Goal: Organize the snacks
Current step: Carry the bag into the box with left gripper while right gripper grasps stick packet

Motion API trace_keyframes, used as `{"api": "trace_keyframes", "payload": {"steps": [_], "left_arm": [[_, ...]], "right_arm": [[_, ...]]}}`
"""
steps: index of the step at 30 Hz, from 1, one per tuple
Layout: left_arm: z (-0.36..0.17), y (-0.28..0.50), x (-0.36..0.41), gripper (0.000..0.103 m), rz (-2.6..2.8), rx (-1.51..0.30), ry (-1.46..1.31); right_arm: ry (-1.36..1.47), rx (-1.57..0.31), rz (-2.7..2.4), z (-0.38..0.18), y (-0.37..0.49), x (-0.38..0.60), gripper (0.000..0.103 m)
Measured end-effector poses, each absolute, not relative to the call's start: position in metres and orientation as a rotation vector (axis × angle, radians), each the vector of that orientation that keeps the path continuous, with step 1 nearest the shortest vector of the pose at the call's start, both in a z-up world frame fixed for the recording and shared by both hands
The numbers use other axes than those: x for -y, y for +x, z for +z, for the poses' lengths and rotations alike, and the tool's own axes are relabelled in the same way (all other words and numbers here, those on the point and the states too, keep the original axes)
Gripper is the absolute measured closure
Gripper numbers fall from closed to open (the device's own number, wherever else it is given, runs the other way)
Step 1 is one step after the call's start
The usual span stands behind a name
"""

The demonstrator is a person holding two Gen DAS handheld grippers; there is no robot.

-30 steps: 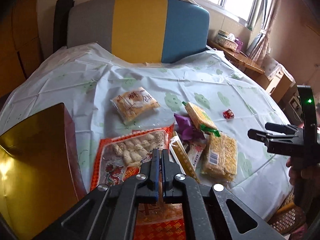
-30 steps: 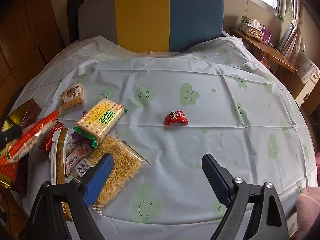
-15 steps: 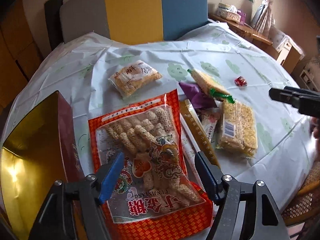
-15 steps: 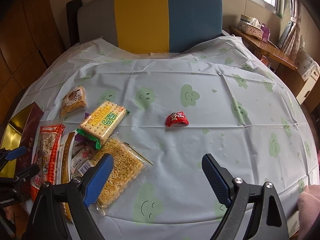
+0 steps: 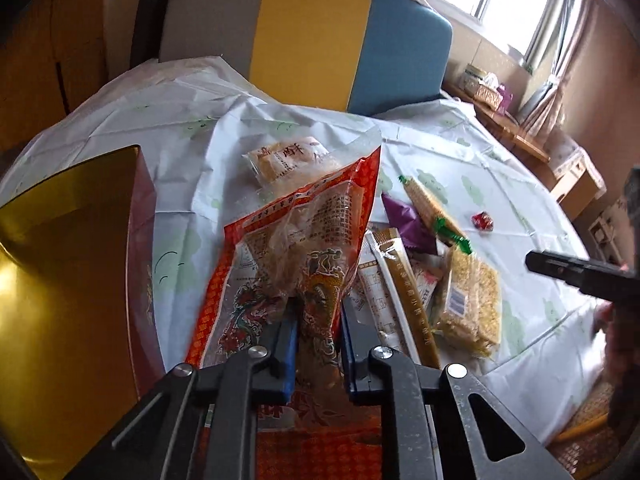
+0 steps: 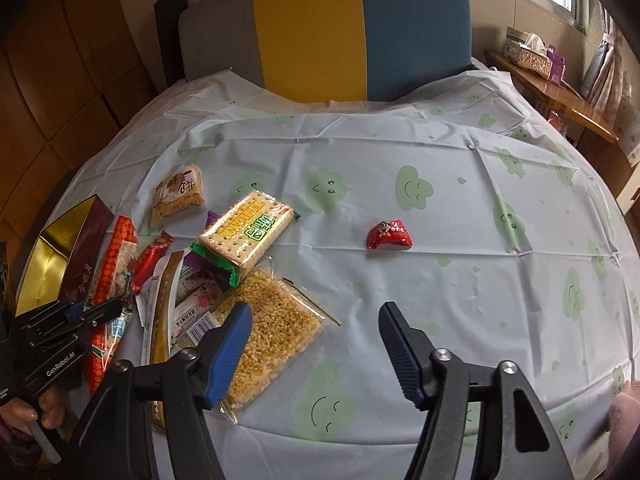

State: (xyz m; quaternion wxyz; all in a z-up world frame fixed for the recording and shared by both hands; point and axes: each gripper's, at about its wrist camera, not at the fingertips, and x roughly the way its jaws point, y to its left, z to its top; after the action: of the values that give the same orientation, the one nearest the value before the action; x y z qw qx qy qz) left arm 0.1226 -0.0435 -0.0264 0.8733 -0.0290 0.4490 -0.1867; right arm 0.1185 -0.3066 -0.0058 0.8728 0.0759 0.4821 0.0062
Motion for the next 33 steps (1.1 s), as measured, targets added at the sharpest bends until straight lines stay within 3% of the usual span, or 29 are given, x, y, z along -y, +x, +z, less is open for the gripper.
{"api": "trace_keyframes", "payload": {"steps": [7, 14, 20, 27, 29, 31, 33], "left_arm": [[0.029, 0.096, 0.015, 0.085, -0.419, -0.792, -0.139], [0.068, 0.090, -0.041, 0.085, -0.340, -0.707, -0.196], [0.071, 0.091, -0.104, 0.085, -0.188, -0.696, -0.203], [0.035, 0.110, -0.151, 0.085, -0.039, -0.791, -0.183], [0.020, 0.119, -0.155, 0.085, -0.020, -0.837, -0.191], [0.009, 0.129, -0.152, 0.085, -0.025, -0.855, -0.213], [0.000, 0.138, -0.140, 0.083, -0.037, -0.872, -0.192]], "right_arm": [[0.337, -1.116, 0.074, -0.027, 0.123, 0.316, 0.043], [0.297, -1.129, 0.130, -0.031, 0.118, 0.288, 0.043], [0.180, -1.079, 0.247, -0.023, 0.099, 0.236, 0.043], [0.123, -1.100, 0.291, -0.036, 0.104, 0.179, 0.043], [0.111, -1.124, 0.281, -0.046, 0.108, 0.170, 0.047], [0.078, -1.152, 0.247, -0.056, 0.109, 0.162, 0.068], [0.053, -1.149, 0.214, -0.063, 0.110, 0.159, 0.069]]}}
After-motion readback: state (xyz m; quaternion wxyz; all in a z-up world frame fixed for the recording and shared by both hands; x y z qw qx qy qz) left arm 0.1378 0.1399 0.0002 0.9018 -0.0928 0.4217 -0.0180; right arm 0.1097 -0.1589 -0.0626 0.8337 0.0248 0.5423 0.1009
